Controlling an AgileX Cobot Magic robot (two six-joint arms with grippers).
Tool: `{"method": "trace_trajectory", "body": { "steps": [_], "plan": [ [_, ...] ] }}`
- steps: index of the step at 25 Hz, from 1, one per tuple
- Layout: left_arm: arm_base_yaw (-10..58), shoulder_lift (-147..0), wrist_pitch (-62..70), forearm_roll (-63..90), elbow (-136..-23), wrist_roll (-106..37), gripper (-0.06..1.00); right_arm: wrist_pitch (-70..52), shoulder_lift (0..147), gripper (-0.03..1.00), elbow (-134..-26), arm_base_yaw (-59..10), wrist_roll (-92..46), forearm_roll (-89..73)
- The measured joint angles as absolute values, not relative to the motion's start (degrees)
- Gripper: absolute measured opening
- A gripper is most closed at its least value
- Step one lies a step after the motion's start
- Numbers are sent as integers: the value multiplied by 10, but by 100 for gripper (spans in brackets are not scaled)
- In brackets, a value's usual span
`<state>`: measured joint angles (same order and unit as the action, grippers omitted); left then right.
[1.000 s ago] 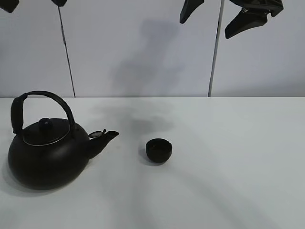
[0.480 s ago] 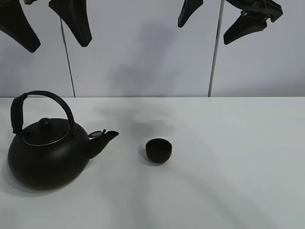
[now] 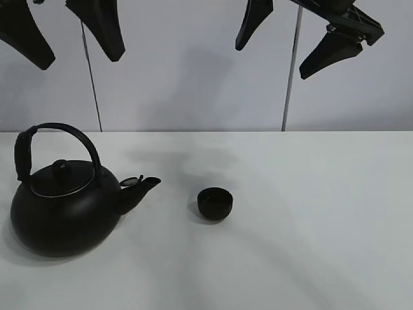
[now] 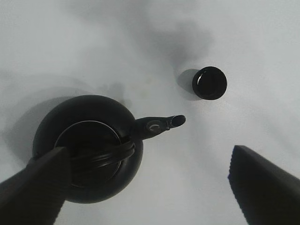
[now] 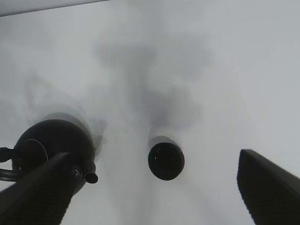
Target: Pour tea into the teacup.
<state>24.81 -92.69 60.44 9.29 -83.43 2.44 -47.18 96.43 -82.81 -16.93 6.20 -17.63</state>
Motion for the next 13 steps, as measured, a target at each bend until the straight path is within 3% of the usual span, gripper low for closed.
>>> {"method": "trace_trajectory", "body": {
  "steps": [13],
  "plan": [
    [248, -927, 599, 93, -834, 24, 66, -500, 1004, 65, -827, -169, 62, -187]
  ]
}}
